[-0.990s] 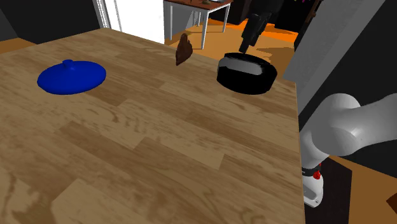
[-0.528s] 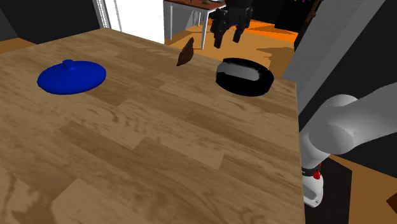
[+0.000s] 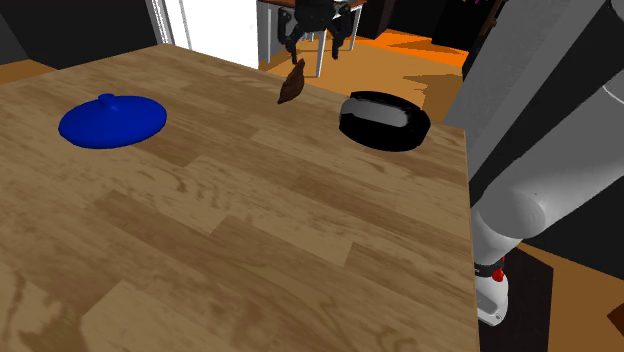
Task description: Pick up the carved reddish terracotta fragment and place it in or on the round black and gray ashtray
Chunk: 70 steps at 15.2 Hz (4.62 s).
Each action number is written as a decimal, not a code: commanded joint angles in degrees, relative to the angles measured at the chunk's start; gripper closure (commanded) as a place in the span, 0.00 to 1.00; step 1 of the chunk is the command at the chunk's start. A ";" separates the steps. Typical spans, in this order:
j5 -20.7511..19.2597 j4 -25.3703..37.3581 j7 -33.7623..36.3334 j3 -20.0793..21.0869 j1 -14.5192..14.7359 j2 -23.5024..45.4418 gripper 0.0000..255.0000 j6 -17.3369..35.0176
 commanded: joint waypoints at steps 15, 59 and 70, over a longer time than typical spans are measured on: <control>-8.32 16.52 24.66 0.43 0.49 20.04 0.00 -5.45; -6.19 24.90 20.29 0.43 -1.13 12.15 1.00 -20.62; 0.70 -3.79 10.98 -6.31 -3.74 -16.12 1.00 -17.35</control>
